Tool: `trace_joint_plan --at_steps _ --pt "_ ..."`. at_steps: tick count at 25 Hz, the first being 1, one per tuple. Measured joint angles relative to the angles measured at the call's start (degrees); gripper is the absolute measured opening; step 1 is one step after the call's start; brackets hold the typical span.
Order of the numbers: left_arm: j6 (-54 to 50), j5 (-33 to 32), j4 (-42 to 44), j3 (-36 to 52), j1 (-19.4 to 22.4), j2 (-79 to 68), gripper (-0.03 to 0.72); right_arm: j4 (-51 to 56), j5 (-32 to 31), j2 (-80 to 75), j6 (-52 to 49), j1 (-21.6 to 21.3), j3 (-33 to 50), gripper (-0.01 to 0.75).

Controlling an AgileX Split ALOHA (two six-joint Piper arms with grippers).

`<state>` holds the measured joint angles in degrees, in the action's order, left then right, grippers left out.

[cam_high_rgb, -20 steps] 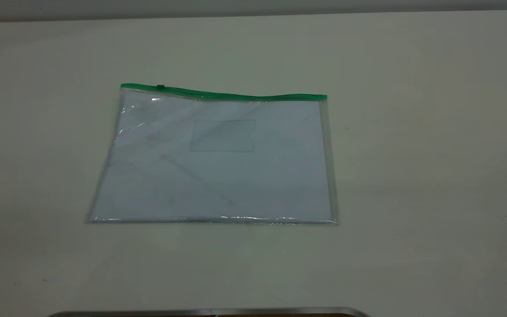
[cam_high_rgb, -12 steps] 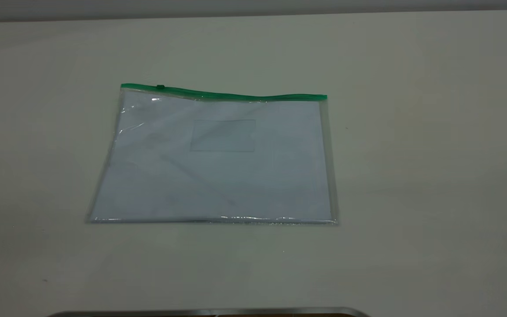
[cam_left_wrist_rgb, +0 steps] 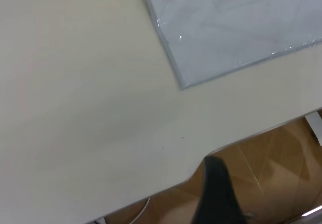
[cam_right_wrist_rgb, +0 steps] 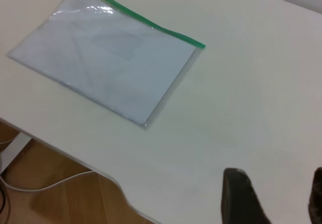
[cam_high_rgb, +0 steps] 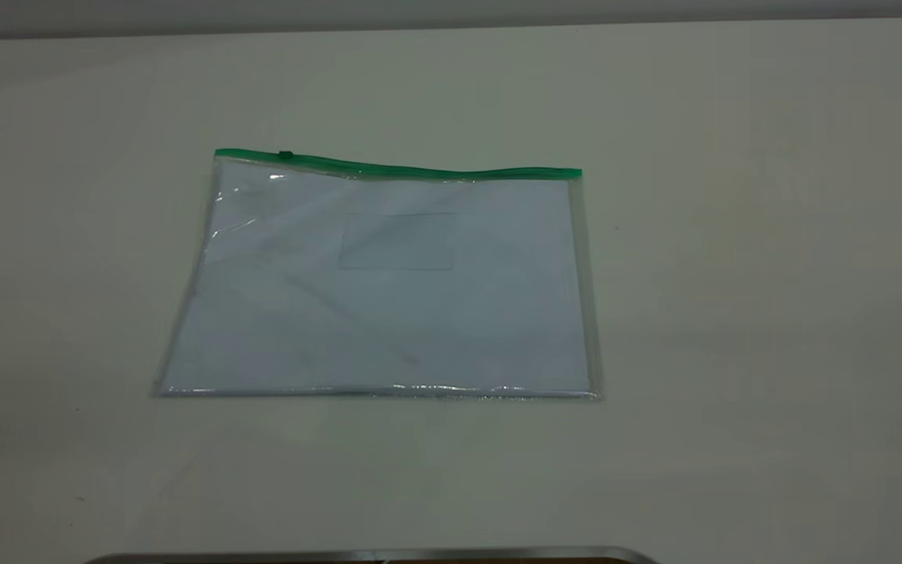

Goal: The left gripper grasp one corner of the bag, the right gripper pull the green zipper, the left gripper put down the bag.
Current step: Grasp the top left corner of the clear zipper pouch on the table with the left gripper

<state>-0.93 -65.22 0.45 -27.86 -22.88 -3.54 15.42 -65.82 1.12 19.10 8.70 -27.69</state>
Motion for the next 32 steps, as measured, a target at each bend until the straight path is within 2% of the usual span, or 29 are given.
trace_joint_plan --at_steps 17,22,27,32 --pt "-0.1 0.0 0.3 0.0 0.0 0.0 0.58 0.6 0.0 0.0 0.0 0.0 0.0 0.373" --pt "-4.4 1.8 6.7 -2.1 0.0 -2.5 0.58 0.8 1.1 0.0 -1.2 0.0 -0.1 0.38" --pt "-8.1 4.0 13.1 -7.7 0.0 -11.7 0.58 -3.3 3.9 -3.2 -9.0 0.0 -3.4 0.478" --pt "-8.2 13.3 12.5 -11.3 0.0 -24.8 0.58 -6.1 6.6 -14.2 -11.8 0.0 -4.6 0.579"
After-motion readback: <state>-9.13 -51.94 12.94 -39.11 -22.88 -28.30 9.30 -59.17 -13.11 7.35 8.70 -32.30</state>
